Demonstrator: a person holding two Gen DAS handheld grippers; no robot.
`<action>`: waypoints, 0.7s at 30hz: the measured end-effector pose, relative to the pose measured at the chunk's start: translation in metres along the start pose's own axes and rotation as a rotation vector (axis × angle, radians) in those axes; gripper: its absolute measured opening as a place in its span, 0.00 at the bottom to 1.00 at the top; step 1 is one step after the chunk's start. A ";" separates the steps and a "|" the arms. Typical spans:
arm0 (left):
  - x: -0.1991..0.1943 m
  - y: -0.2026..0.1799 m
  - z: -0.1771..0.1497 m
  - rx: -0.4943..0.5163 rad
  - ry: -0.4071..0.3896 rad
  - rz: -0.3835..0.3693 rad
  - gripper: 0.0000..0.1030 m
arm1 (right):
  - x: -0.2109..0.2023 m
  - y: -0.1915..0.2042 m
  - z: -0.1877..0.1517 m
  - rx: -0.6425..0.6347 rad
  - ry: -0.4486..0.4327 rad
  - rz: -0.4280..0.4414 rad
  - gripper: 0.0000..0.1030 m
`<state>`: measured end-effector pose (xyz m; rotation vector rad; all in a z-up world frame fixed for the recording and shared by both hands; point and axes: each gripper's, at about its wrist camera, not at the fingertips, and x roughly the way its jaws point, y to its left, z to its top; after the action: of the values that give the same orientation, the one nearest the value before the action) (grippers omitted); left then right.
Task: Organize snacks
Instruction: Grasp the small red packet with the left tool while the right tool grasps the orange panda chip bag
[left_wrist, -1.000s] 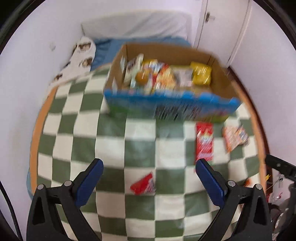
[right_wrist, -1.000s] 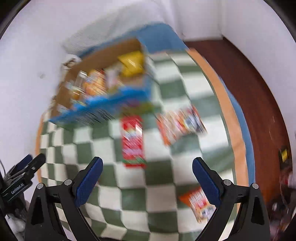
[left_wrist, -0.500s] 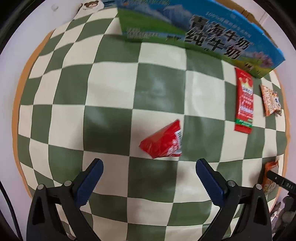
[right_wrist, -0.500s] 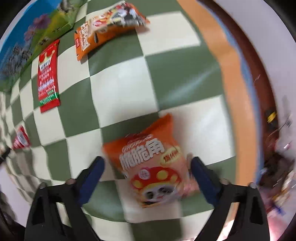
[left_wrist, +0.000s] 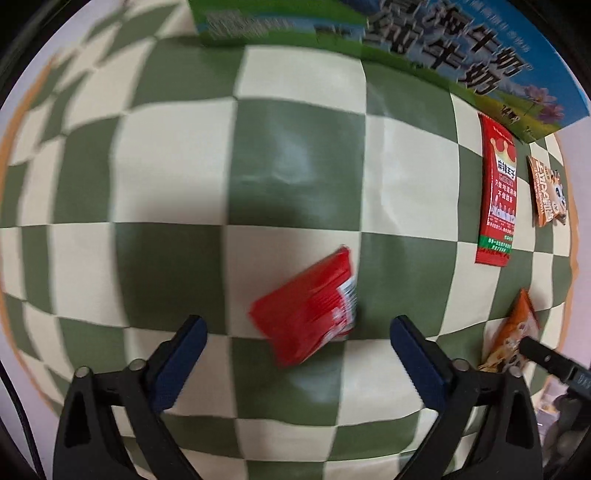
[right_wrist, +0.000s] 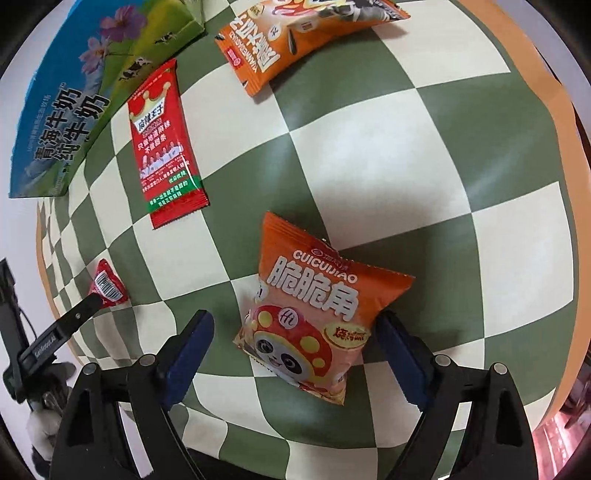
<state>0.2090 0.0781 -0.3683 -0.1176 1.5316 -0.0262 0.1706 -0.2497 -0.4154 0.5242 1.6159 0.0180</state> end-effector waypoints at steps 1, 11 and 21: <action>0.006 -0.002 0.002 0.000 0.015 -0.004 0.78 | 0.001 0.004 0.003 0.004 0.003 0.000 0.89; 0.018 -0.006 -0.009 -0.004 0.065 0.003 0.56 | 0.023 0.038 0.005 -0.097 -0.008 -0.103 0.72; 0.030 0.018 -0.022 -0.083 0.135 -0.127 0.67 | 0.024 0.065 0.003 -0.275 0.006 -0.154 0.89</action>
<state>0.1875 0.0923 -0.4006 -0.2846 1.6587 -0.0727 0.1935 -0.1840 -0.4177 0.1878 1.6238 0.1254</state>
